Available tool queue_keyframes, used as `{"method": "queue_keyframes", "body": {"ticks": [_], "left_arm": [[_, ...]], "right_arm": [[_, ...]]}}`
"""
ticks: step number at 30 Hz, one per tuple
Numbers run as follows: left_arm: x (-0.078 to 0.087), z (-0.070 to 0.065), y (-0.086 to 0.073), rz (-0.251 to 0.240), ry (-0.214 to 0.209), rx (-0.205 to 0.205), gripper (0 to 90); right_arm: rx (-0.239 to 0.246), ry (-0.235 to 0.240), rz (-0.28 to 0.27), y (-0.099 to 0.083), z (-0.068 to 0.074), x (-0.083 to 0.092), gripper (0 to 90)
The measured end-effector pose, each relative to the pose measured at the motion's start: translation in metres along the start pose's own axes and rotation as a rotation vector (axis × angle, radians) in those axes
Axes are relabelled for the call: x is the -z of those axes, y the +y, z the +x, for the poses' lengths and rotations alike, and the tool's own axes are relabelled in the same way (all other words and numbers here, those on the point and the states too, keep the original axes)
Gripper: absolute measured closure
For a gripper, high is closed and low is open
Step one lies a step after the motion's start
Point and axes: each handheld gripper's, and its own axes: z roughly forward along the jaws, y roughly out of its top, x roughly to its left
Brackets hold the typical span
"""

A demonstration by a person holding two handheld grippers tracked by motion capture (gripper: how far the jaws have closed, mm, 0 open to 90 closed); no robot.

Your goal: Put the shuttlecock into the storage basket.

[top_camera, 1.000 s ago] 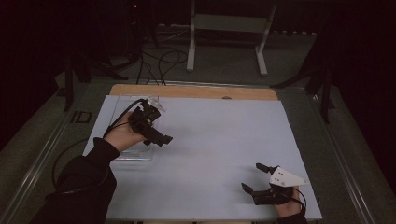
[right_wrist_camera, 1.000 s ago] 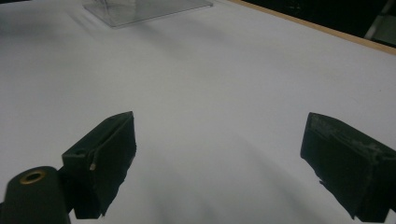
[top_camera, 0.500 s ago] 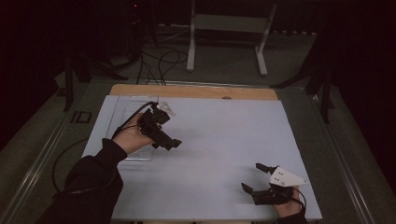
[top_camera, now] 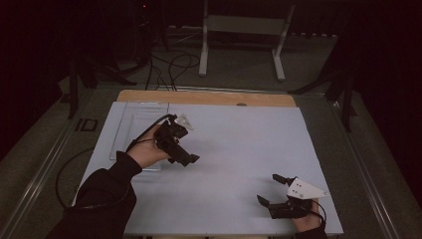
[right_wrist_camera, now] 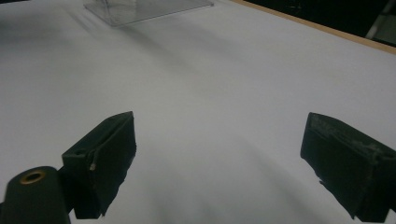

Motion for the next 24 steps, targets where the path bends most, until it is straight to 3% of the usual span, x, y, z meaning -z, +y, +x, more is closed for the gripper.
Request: {"method": "queue_keyframes", "body": {"ticks": [9, 24], "left_arm": [[-0.010, -0.009, -0.005, -0.005, -0.027, -0.022, 0.1], [-0.028, -0.025, -0.027, -0.025, -0.064, -0.061, 0.1]], "right_arm": [[0.001, 0.000, 0.001, 0.000, 0.000, 0.000, 10.5], [0.002, -0.001, 0.000, 0.000, 0.000, 0.000, 10.5]]}}
